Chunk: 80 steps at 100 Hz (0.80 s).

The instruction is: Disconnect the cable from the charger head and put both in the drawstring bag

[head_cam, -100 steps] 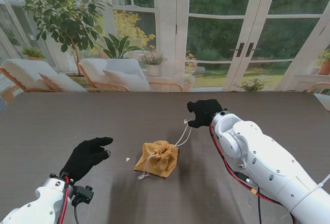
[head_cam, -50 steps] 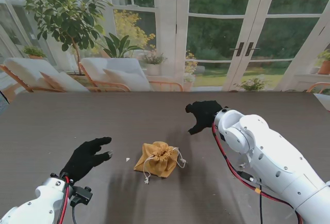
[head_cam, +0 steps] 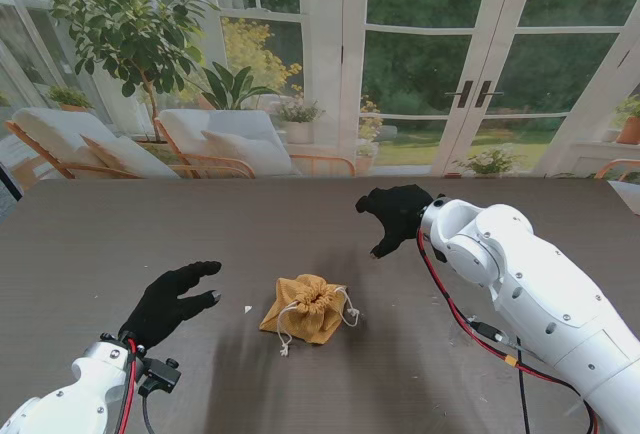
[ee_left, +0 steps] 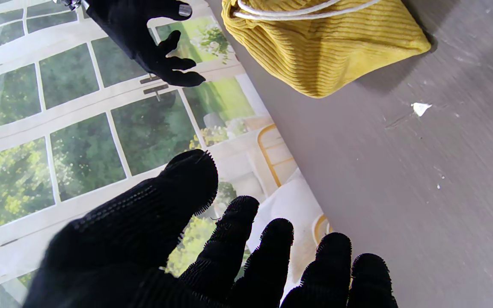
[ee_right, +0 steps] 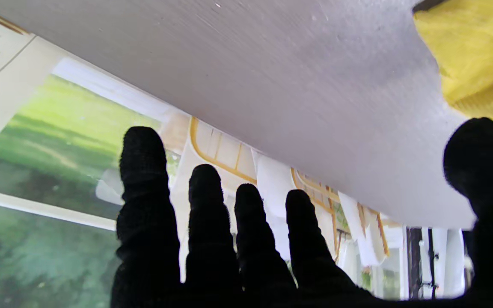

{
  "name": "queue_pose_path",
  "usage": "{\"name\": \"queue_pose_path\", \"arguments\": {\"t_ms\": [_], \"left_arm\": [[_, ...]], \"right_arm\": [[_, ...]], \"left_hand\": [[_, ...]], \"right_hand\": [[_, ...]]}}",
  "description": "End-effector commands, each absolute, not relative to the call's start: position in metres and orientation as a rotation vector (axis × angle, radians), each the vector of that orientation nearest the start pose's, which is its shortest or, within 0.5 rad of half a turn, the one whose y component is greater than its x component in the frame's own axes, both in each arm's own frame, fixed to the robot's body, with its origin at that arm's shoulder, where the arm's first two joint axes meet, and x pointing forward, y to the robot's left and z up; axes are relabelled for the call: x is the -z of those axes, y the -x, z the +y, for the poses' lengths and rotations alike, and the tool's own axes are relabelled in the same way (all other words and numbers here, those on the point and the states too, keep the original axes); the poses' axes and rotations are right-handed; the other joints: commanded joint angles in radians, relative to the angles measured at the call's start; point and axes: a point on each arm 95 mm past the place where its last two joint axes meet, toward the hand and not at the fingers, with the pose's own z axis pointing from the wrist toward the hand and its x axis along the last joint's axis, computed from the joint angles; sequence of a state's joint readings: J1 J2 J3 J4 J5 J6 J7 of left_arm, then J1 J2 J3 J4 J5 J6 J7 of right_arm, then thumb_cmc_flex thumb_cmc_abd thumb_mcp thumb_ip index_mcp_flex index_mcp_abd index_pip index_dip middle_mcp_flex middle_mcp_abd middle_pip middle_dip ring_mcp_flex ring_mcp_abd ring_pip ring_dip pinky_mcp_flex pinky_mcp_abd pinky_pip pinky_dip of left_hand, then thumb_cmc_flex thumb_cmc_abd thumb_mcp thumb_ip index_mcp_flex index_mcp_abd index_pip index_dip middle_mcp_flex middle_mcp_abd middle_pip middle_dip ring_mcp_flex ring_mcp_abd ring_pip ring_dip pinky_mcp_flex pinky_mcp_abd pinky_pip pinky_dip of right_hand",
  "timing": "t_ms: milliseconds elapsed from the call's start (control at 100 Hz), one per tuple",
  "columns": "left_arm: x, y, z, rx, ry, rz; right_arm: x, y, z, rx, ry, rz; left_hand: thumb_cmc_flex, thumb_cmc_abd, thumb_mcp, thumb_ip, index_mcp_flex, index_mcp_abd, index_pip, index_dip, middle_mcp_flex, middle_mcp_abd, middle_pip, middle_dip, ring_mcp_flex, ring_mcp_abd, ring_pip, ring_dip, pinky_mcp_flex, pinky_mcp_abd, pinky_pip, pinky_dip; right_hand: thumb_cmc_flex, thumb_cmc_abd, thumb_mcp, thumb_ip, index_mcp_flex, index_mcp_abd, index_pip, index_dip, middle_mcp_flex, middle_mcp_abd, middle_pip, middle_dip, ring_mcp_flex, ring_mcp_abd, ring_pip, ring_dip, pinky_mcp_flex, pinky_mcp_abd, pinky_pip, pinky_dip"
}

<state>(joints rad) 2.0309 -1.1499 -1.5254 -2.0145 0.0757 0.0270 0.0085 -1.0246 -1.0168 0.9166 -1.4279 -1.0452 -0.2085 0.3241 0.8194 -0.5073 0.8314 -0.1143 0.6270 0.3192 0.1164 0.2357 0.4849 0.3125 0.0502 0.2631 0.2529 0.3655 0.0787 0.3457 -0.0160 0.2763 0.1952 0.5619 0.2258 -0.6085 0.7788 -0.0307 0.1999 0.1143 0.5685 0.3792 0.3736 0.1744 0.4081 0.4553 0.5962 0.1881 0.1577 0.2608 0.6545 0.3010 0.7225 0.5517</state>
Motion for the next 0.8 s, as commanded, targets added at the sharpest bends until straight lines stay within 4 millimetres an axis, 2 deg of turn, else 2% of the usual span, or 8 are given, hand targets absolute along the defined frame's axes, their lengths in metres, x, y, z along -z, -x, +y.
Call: {"name": "queue_pose_path", "arguments": {"t_ms": [0, 230, 340, 540, 790], "left_arm": [[0.289, -0.299, 0.035, 2.013, 2.087, 0.703], [0.286, -0.304, 0.029, 2.051, 1.943, 0.754], [0.284, -0.306, 0.026, 2.076, 1.886, 0.773], [0.278, -0.309, 0.021, 2.122, 1.811, 0.796], [0.277, -0.308, 0.014, 2.190, 1.736, 0.794]], "right_arm": [[0.242, -0.500, 0.036, -1.269, -0.808, 1.959], [0.243, -0.484, 0.031, -1.450, -0.924, 1.760], [0.244, -0.474, 0.027, -1.541, -0.983, 1.655], [0.247, -0.457, 0.019, -1.653, -1.056, 1.527], [0.260, -0.434, 0.004, -1.764, -1.151, 1.396]], "left_hand": [[-0.045, -0.003, -0.031, 0.005, 0.011, -0.042, -0.001, 0.006, 0.005, -0.028, 0.005, -0.005, -0.024, -0.011, -0.017, -0.012, -0.014, -0.040, -0.032, 0.014], [-0.070, 0.002, -0.056, 0.001, 0.018, -0.099, 0.007, 0.012, 0.019, -0.036, 0.009, -0.003, -0.017, -0.006, -0.015, -0.011, -0.012, -0.033, -0.033, 0.020], [-0.077, 0.010, -0.071, 0.001, 0.021, -0.111, 0.011, 0.014, 0.024, -0.040, 0.010, -0.002, -0.014, -0.003, -0.014, -0.010, -0.011, -0.028, -0.034, 0.022], [-0.088, 0.018, -0.093, 0.000, 0.017, -0.136, 0.012, 0.016, 0.025, -0.048, 0.010, -0.002, -0.015, -0.005, -0.016, -0.011, -0.013, -0.021, -0.036, 0.024], [-0.093, 0.024, -0.111, 0.002, 0.004, -0.131, 0.007, 0.015, 0.023, -0.052, 0.009, -0.003, -0.016, -0.007, -0.017, -0.013, -0.014, -0.013, -0.039, 0.025]], "right_hand": [[-0.035, 0.012, -0.030, -0.026, 0.014, -0.029, 0.001, -0.010, 0.012, -0.002, 0.013, -0.009, -0.002, 0.000, 0.019, -0.006, -0.339, 0.001, 0.009, -0.041], [-0.012, 0.063, -0.039, -0.023, 0.163, -0.155, 0.015, 0.014, 0.188, -0.068, -0.017, -0.018, 0.097, -0.011, 0.044, 0.016, -0.291, 0.009, 0.053, -0.037], [0.008, 0.067, -0.052, -0.021, 0.225, -0.190, 0.013, 0.020, 0.267, -0.094, -0.046, -0.022, 0.136, -0.017, 0.049, 0.027, -0.279, 0.016, 0.057, -0.037], [0.023, 0.076, -0.058, -0.020, 0.270, -0.200, 0.013, 0.025, 0.352, -0.112, -0.062, -0.019, 0.185, -0.019, 0.062, 0.041, -0.251, 0.017, 0.070, -0.031], [0.038, 0.082, -0.067, -0.018, 0.290, -0.195, 0.008, 0.028, 0.382, -0.117, -0.084, -0.014, 0.199, -0.020, 0.061, 0.050, -0.238, 0.017, 0.079, -0.024]]}}
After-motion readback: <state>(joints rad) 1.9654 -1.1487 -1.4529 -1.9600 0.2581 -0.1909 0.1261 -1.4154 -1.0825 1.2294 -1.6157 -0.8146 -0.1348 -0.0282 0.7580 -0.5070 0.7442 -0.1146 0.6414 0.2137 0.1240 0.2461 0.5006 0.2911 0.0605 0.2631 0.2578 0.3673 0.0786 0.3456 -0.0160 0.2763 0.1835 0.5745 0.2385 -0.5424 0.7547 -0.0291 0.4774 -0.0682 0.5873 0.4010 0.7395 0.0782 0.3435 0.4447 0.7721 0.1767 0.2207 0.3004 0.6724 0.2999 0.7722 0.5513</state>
